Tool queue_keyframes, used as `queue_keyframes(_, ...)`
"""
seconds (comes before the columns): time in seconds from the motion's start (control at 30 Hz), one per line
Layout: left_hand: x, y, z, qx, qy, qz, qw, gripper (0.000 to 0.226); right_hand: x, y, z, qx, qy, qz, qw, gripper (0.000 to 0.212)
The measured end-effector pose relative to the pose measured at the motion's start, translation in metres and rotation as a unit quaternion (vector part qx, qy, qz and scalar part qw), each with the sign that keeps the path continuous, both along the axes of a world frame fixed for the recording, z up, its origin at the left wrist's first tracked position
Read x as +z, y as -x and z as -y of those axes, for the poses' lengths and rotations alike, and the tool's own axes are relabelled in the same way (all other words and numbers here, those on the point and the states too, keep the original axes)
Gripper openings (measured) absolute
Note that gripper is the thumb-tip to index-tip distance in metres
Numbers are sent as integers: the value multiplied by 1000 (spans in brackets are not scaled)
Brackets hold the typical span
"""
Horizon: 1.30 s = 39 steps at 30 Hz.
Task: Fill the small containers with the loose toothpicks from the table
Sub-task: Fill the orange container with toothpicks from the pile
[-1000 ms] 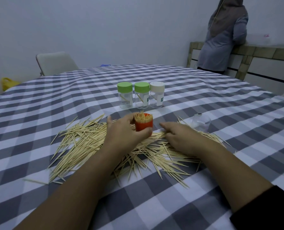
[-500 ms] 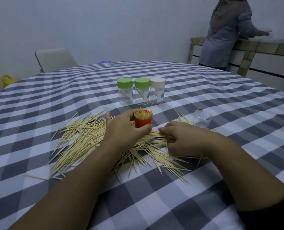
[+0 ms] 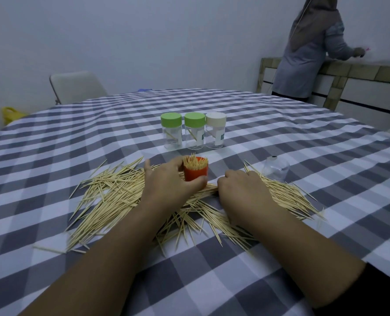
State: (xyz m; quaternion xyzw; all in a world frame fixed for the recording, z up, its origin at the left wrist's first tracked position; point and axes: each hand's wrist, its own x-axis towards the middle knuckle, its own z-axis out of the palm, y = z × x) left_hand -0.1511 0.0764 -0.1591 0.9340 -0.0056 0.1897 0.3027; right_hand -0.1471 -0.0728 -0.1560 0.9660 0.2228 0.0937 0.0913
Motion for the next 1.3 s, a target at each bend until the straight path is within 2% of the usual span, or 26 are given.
queue_keyframes(0.1, 0, -1, -2, 21, 1, 2, 1000, 50, 1, -1, 1, -26, -15, 16, 999, 34)
queue_keyframes(0.27, 2, -1, -4, 55, -2, 18, 998, 46, 4, -6, 12, -49, -73, 47, 995, 16)
queue_keyframes(0.43, 2, -1, -4, 56, -9, 18, 998, 47, 11, -7, 18, -66, -129, 38, 989, 29)
queue_keyframes(0.5, 1, -2, -4, 51, -8, 14, 999, 48, 14, -7, 19, -79, -179, 35, 980, 27)
queue_keyframes(0.57, 0, -2, -3, 41, -10, 10, 999, 50, 11, -10, 20, -86, -258, 19, 962, 16)
queue_keyframes(0.67, 0, 0, -1, 17, -6, 7, 1000, 51, 6, -20, 19, -71, -417, -69, 903, 11)
queue_keyframes(0.77, -1, 2, 1, -16, -10, 11, 1000, 51, 6, -23, 17, -38, -584, -125, 802, 14)
queue_keyframes(0.9, 0, 4, 6, -41, -34, 25, 998, 48, 7, -23, 13, -4, -703, -162, 692, 15)
queue_keyframes(0.97, 0, 6, 9, -47, -54, 29, 997, 49, 9, -22, 12, 21, -742, -157, 652, 16)
queue_keyframes(1.13, -2, 6, 12, -69, -67, 26, 995, 50, 13, -17, 12, 66, -783, -93, 612, 18)
queue_keyframes(1.3, -5, 7, 15, -98, -71, 28, 992, 52, 14, -12, 10, 84, -792, -66, 601, 17)
